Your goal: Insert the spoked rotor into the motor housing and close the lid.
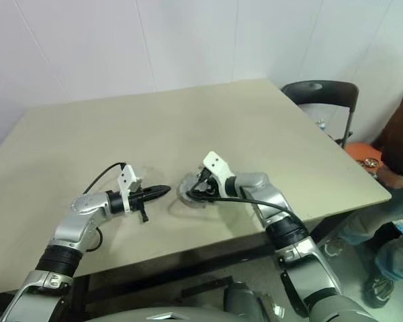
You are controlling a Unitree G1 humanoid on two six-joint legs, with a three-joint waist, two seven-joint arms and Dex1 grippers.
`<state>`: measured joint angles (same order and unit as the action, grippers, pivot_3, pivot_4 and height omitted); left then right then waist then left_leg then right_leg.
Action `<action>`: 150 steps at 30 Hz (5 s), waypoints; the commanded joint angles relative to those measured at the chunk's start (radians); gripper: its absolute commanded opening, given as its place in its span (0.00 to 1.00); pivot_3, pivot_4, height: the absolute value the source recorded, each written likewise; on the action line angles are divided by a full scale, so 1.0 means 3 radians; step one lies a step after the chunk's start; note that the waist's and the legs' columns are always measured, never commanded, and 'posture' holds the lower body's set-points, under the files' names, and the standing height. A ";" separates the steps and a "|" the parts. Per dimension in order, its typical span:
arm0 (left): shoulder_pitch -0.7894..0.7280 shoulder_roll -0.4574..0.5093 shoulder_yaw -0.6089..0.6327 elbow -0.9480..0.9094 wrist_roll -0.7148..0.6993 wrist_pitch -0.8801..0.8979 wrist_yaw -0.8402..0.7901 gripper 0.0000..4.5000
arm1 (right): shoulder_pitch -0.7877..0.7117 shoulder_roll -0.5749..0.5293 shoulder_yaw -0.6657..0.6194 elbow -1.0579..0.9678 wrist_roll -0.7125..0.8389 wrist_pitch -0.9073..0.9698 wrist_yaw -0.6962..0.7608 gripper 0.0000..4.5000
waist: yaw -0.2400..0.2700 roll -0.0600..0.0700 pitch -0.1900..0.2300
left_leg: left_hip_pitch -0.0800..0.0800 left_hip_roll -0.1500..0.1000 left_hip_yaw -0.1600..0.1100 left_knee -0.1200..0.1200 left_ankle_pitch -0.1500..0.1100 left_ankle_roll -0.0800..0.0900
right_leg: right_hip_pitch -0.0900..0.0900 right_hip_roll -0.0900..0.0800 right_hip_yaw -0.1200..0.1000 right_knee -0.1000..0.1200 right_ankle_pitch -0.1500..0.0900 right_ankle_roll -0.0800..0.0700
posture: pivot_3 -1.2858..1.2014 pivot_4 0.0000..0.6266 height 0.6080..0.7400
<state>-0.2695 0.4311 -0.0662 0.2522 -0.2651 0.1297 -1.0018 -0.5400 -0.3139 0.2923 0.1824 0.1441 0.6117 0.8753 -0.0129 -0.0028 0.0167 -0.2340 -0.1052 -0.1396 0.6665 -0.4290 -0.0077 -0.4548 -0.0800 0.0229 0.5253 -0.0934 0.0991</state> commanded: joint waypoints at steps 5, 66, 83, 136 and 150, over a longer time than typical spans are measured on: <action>-0.0035 0.0002 -0.0014 -0.0102 0.0006 -0.0028 0.0009 0.00 | -0.0005 -0.0131 0.0191 -0.0054 -0.0031 0.0046 0.0224 0.72 | 0.0003 0.0000 -0.0001 | -0.0001 -0.0002 0.0002 -0.0001 -0.0002 0.0002 | -0.0021 -0.0002 -0.0004 -0.0002 0.0000 -0.0001 | 0.52 0.00 1.00; -0.0105 -0.0152 -0.0081 0.0013 0.0055 -0.0129 0.0018 0.00 | 0.0437 -0.0889 0.0790 0.0520 -0.0537 -0.0456 0.0616 0.72 | 0.0188 0.0050 -0.0115 | 0.0076 -0.0004 0.0002 -0.0004 -0.0057 0.0042 | 0.0075 -0.0027 -0.0074 -0.0002 -0.0040 0.0027 | 0.52 0.00 1.00; -0.1028 -0.0705 -0.0698 0.1246 0.0495 -0.0520 -0.0442 0.00 | 0.0373 -0.0857 0.0753 0.0468 -0.0506 -0.0420 0.0605 0.72 | 0.0219 0.0057 -0.0120 | 0.0109 -0.0004 -0.0002 -0.0007 -0.0061 0.0048 | 0.0103 -0.0029 -0.0074 -0.0006 -0.0055 0.0041 | 0.52 0.00 1.00; -0.1216 -0.0381 -0.0944 0.1520 0.0917 -0.0792 -0.0720 0.00 | -0.0596 0.1167 -0.1758 0.0308 0.1284 0.2995 -0.0794 0.68 | -0.0147 0.0063 -0.0063 | 0.0054 0.0055 0.0002 -0.0010 -0.0065 -0.0006 | 0.0026 0.0041 -0.0071 0.0004 -0.0036 -0.0013 | 0.52 0.00 1.00; -0.1256 -0.0495 -0.0685 0.1579 0.0777 -0.0846 -0.0441 0.00 | -0.0486 0.0974 -0.1623 0.0479 0.1274 0.2848 -0.0811 0.42 | -0.0105 0.0090 -0.0058 | 0.0048 0.0058 0.0003 -0.0009 -0.0064 -0.0012 | 0.0013 0.0046 -0.0068 0.0011 -0.0035 -0.0023 | 0.52 0.00 1.00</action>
<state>-0.6697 0.2960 -0.2745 0.6762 -0.0358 -0.1405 -1.1687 -0.6490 -0.0398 -0.2120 0.3446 0.4786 1.4889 0.6091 -0.0444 0.0243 -0.0008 -0.2196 -0.0880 -0.1386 0.6638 -0.4480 -0.0113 -0.4508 -0.0662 0.0024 0.5288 -0.1039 0.0921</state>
